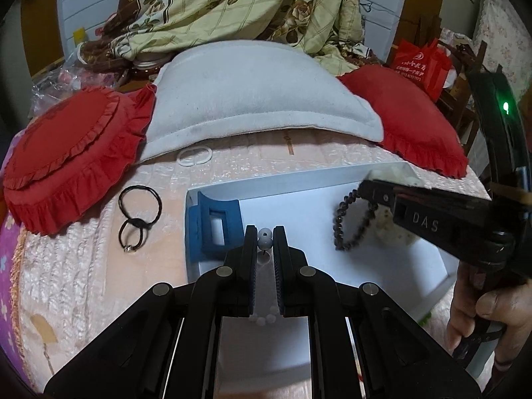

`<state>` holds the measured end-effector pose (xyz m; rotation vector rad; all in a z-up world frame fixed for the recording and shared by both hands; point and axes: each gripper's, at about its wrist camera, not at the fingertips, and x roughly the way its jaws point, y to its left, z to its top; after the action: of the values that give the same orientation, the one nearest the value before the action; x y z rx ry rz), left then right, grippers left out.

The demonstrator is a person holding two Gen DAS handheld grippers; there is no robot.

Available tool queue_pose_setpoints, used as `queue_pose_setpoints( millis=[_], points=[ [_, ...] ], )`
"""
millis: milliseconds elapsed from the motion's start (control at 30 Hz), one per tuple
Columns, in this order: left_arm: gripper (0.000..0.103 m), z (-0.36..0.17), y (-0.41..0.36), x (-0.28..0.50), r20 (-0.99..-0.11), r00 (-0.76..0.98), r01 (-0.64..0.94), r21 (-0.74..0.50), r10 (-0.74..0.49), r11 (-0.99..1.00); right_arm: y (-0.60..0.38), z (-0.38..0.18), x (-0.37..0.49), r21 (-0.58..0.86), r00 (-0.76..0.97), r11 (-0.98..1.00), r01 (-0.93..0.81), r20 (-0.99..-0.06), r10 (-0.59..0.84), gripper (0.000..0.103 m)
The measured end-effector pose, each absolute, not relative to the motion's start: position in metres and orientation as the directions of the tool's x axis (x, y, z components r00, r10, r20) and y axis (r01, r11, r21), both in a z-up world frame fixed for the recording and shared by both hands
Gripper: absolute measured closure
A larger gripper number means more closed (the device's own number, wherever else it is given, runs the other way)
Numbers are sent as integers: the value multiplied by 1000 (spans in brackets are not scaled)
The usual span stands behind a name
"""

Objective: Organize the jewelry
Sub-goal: 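Lift the pearl necklace and brown bracelet into the tray and release both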

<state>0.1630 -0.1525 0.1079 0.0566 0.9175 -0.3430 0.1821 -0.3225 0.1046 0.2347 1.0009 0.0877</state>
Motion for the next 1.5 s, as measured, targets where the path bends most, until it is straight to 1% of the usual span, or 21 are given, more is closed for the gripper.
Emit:
queue_pose_setpoints(
  millis=[167, 333, 500, 600, 633, 700, 733, 767, 833, 867, 900, 1067, 1233, 1367, 1500],
  points=[
    [95, 94, -155, 178, -800, 545, 303, -93, -252, 948, -330, 86, 187, 218, 516, 975, 51, -841, 161, 94],
    [95, 80, -153, 190, -810, 518, 283, -141, -275, 949, -339, 74, 190, 218, 505, 973, 72, -850, 153, 94],
    [95, 73, -152, 193, -801, 527, 269, -161, -285, 950, -343, 66, 193, 231, 501, 970, 79, -850, 162, 94],
    [94, 69, -151, 193, -797, 514, 275, -196, -316, 941, -346, 62, 194, 251, 502, 964, 90, -847, 173, 94],
    [92, 68, -152, 193, -798, 508, 280, -203, -324, 938, -347, 61, 195, 259, 503, 962, 91, -845, 180, 94],
    [78, 67, -152, 191, -797, 499, 291, -216, -340, 932, -349, 59, 196, 280, 499, 956, 90, -843, 200, 94],
    [64, 68, -151, 190, -792, 495, 294, -233, -356, 927, -348, 58, 196, 282, 497, 955, 89, -844, 203, 94],
    [55, 68, -150, 189, -784, 495, 295, -254, -375, 921, -348, 57, 196, 283, 496, 955, 87, -844, 205, 94],
    [54, 72, -146, 186, -762, 498, 291, -303, -414, 908, -348, 58, 195, 281, 507, 956, 88, -839, 200, 82],
    [54, 74, -145, 185, -758, 498, 289, -314, -422, 904, -348, 60, 193, 287, 520, 954, 87, -830, 203, 67],
    [54, 77, -143, 184, -753, 502, 286, -320, -425, 903, -349, 62, 192, 294, 529, 952, 85, -823, 207, 65],
    [54, 93, -141, 173, -752, 527, 297, -275, -397, 915, -353, 81, 181, 306, 553, 948, 82, -806, 213, 65],
    [54, 112, -137, 142, -744, 592, 298, -154, -309, 942, -361, 102, 150, 310, 553, 947, 82, -805, 215, 64],
    [54, 105, -132, 118, -755, 609, 289, -75, -243, 955, -364, 99, 114, 277, 526, 958, 68, -826, 202, 64],
    [54, 90, -125, 102, -783, 589, 276, -41, -202, 960, -370, 86, 82, 270, 490, 960, 80, -849, 198, 65]
  ],
)
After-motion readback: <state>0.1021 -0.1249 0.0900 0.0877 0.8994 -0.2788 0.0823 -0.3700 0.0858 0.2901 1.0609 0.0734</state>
